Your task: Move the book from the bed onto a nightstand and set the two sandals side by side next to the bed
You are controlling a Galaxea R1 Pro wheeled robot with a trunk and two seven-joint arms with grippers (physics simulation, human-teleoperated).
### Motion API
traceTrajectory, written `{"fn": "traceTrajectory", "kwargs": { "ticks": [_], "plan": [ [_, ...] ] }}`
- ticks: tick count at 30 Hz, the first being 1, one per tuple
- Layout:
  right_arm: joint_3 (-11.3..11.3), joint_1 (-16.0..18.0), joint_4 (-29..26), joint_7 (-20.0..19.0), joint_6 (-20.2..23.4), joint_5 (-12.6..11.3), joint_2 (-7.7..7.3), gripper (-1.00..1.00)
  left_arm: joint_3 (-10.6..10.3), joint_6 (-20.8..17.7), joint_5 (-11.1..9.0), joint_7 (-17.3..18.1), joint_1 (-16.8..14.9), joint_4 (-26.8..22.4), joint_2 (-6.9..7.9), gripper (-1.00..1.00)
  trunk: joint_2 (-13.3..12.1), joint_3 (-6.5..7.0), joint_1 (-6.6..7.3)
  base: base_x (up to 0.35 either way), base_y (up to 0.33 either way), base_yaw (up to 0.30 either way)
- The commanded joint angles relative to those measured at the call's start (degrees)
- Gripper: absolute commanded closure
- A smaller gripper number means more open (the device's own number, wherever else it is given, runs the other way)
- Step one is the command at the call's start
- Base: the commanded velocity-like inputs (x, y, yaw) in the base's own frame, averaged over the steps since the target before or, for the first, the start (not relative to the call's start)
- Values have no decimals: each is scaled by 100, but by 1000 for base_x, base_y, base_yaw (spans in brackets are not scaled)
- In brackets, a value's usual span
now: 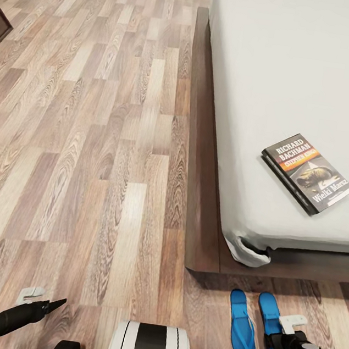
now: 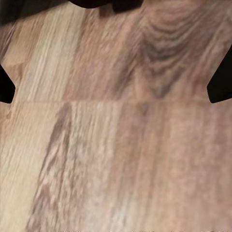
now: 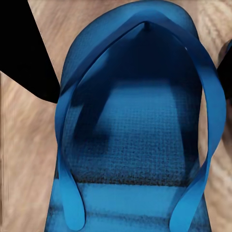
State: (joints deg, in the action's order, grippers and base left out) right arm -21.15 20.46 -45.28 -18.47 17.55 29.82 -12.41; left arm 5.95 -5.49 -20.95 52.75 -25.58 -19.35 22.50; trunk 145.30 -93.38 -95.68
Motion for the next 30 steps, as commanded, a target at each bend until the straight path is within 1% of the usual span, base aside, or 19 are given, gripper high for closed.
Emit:
{"fn": "traceTrajectory", "kwargs": {
  "ticks": [1,10,11,15,19,30],
  "plan": [
    [-20,2,-19,-52,13,59,6,100,11,-58,-32,25,-1,2,0,-100,1,-3,1,0,0,0],
    [-21,2,-34,-51,9,55,7,100,10,-58,-32,25,0,2,0,-100,1,-3,1,0,0,0],
    [-21,2,-43,-51,-33,53,5,100,11,-58,-32,25,0,2,0,-100,1,-3,1,0,0,0],
    [-24,2,-36,-56,-500,50,10,100,11,-58,-30,25,0,2,0,-100,1,-3,1,0,0,0],
    [-29,2,-34,-59,-582,50,11,100,9,-58,-32,25,0,2,0,-100,1,-3,1,0,0,0],
    [-30,2,-39,-62,-595,50,11,100,9,-63,-32,25,0,2,-8,-100,16,-247,-28,0,0,0]
  ]
}}
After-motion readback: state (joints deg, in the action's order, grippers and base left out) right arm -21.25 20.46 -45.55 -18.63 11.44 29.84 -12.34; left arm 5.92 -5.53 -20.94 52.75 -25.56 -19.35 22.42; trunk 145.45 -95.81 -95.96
